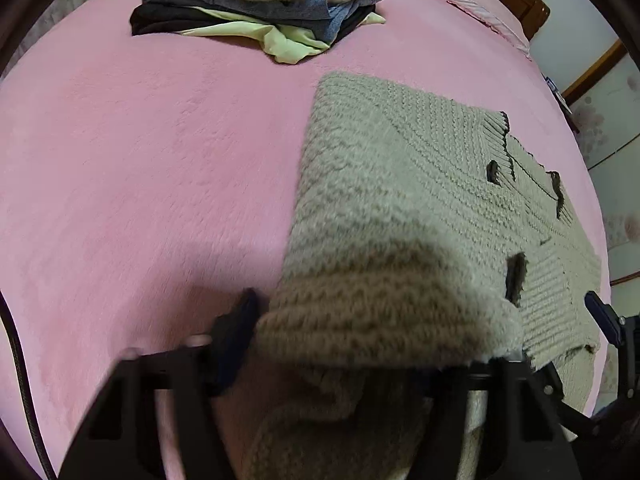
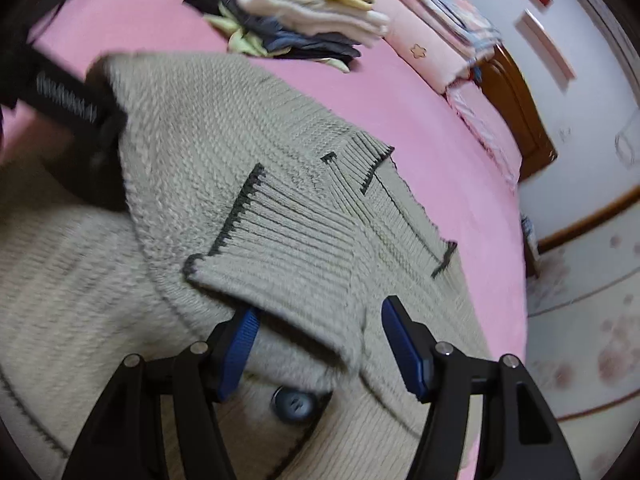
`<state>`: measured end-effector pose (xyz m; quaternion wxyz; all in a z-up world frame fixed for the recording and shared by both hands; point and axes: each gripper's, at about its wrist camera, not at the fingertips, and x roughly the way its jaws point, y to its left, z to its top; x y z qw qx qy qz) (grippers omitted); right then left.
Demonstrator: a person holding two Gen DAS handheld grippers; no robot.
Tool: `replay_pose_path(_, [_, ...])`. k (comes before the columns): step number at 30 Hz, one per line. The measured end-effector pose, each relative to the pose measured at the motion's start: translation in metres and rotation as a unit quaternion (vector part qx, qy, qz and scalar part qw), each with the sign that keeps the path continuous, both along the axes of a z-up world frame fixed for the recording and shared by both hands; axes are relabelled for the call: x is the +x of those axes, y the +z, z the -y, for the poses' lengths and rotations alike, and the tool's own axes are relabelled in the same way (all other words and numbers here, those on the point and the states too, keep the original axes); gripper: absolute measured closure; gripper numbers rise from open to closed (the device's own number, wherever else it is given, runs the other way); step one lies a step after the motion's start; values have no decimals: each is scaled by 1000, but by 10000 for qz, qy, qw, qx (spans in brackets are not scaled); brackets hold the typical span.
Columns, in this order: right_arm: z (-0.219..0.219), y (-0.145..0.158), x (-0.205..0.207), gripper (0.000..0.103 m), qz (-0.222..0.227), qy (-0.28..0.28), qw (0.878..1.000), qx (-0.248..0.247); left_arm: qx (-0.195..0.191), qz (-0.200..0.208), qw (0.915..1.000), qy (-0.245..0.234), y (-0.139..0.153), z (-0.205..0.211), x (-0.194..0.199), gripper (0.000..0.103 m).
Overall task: Fold large clothes
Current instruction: 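Fold the sleeve with the left tool across the cardigan front, then grasp the cardigan side edge with the right tool and fold it inward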
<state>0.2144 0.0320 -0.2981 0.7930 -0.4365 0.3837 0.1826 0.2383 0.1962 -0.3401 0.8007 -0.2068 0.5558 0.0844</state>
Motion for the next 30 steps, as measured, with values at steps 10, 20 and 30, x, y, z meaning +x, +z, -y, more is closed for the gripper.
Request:
replay_pose_path(10, [36,45,50,96,8,-1299,9868,969,1375,742,9862,-544,66,15,23,96])
replay_pose_path(20, [172,23,81,95,-572,-3954,8660,3007,2444,489,9645,-876,45,39,34,95])
replay_pose_path(30, [227,9,48,61,-1506,-4342,7968,3924,1941,-126,9763,-949,22,16,25,38])
